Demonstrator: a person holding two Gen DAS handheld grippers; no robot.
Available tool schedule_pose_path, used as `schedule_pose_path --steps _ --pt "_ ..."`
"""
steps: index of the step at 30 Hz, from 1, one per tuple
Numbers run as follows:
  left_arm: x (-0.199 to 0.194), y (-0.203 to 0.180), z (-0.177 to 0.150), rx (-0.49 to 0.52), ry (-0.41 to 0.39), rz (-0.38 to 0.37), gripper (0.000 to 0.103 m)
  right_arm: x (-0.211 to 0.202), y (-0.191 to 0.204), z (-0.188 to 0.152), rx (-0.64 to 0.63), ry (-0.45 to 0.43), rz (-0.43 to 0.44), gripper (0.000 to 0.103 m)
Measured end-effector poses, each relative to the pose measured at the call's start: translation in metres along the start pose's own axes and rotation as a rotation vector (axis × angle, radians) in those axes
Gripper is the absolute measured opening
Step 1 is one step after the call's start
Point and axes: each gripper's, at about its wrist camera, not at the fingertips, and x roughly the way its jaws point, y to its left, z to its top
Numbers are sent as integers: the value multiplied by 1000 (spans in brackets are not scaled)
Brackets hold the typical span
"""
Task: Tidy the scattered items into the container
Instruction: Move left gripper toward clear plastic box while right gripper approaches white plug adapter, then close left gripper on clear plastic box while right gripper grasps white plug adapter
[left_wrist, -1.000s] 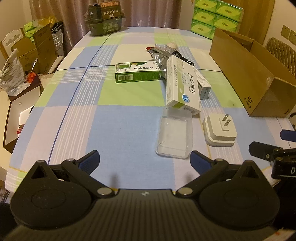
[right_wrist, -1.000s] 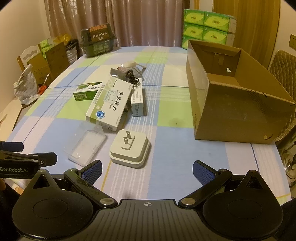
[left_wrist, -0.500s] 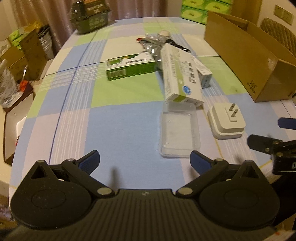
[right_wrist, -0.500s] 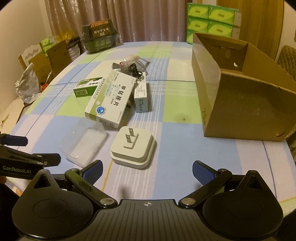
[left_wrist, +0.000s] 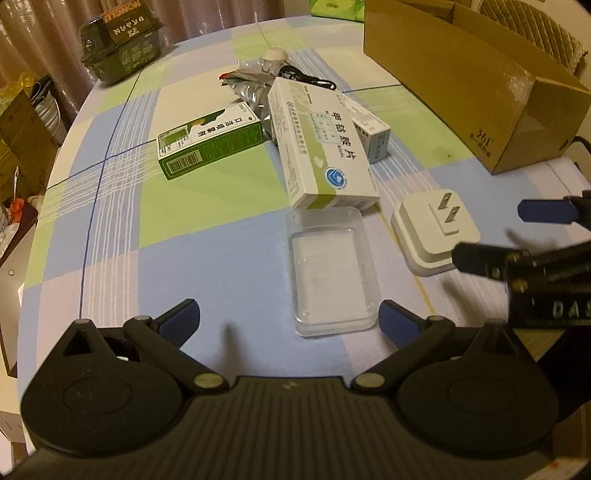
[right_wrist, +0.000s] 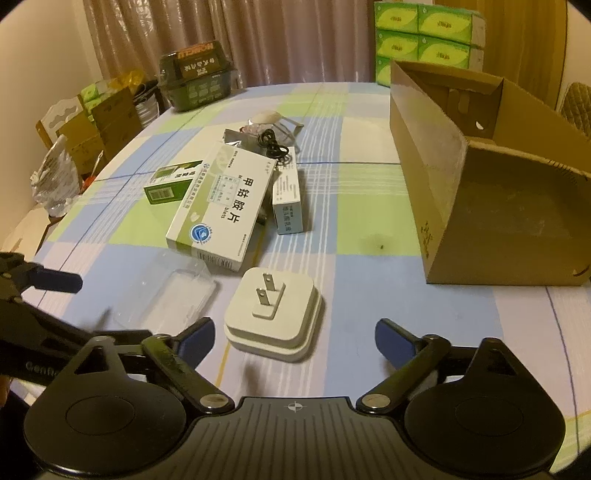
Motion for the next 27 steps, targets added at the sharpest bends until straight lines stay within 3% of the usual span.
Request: schedule_pose_path --steps 11,19,27 --pt "10 0 -2 50 19 -12 101 34 3 9 42 65 21 82" --pt "17 -2 4 48 -1 -35 101 34 0 10 1 58 2 60" --pt "25 -8 15 10 -34 -49 98 24 -16 7 -7 39 -64 59"
